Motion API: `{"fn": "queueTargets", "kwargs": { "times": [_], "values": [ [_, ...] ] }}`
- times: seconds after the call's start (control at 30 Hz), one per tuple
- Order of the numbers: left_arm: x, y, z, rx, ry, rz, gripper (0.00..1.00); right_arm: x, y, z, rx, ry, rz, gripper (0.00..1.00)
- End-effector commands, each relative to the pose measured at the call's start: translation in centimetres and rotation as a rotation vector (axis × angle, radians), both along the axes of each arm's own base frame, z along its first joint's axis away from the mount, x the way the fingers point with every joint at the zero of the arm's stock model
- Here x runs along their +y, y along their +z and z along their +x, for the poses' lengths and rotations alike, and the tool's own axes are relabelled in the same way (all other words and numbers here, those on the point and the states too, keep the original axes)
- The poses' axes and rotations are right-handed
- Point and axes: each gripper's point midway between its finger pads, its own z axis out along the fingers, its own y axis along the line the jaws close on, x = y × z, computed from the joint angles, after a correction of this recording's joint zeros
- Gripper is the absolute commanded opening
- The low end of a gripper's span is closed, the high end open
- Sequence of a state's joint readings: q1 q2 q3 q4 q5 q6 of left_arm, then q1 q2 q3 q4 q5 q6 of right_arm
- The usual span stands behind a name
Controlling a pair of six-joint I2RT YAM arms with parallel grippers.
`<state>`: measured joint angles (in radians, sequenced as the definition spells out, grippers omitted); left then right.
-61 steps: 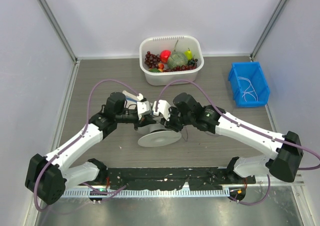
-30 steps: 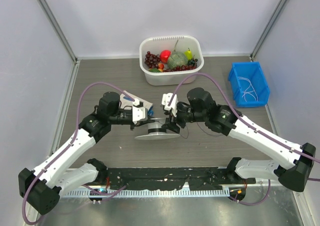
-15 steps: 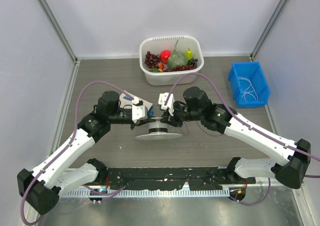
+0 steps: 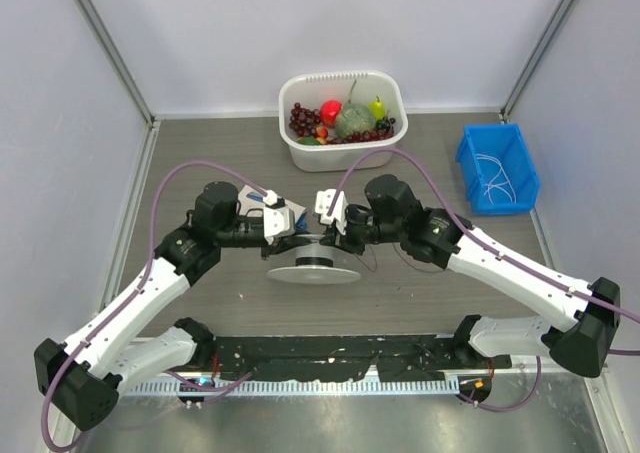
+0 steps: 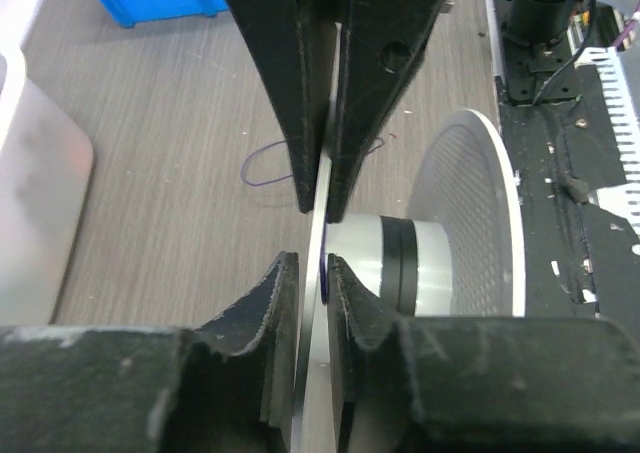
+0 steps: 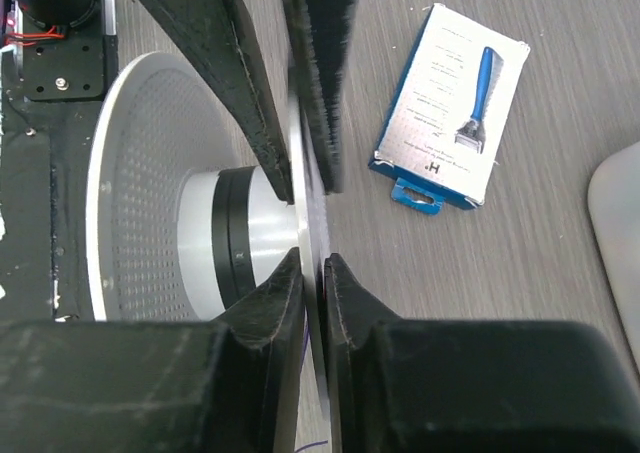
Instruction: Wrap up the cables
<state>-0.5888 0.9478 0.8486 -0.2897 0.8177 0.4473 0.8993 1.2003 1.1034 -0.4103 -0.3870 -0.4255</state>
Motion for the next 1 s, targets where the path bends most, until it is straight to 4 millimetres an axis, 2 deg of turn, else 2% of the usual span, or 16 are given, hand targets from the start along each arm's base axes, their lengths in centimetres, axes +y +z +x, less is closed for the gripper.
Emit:
{"fn": "queueTargets", "kwargs": {
  "times": [0.0,0.1,0.23,0.37,0.53,0.73,0.97],
  "values": [
    [-0.3,4.3,0.5,-0.145,-0.003,-0.082,0.28,0.7,3.4,1.4,-0.087,-0.042,0.094,0.01],
    [-0.2,3.3,0.4,-0.141,-0.013,-0.049,0.38,0.6,3.7,1.2,-0.101,-0.028,0.102,0.01],
    [-0.2,2.4,0.6,-0.137,-0.024,-0.020,0.41,0.6,3.7,0.8,-0.104,-0.006,0.102,0.01],
    [-0.3,1.8,0.7,-0.131,-0.028,-0.001,0.48,0.7,3.9,0.5,-0.105,0.014,0.105,0.01],
    [-0.5,1.0,1.2,-0.107,-0.025,0.018,0.49,0.7,4.1,-0.1,-0.099,0.041,0.113,0.01],
    [-0.7,0.0,1.6,-0.074,-0.024,0.041,0.41,0.7,3.6,-0.1,-0.118,0.055,0.096,0.01],
    [-0.8,-1.0,1.5,-0.040,-0.035,0.061,0.26,0.6,3.6,-0.2,-0.128,0.062,0.094,0.01]
  ]
}}
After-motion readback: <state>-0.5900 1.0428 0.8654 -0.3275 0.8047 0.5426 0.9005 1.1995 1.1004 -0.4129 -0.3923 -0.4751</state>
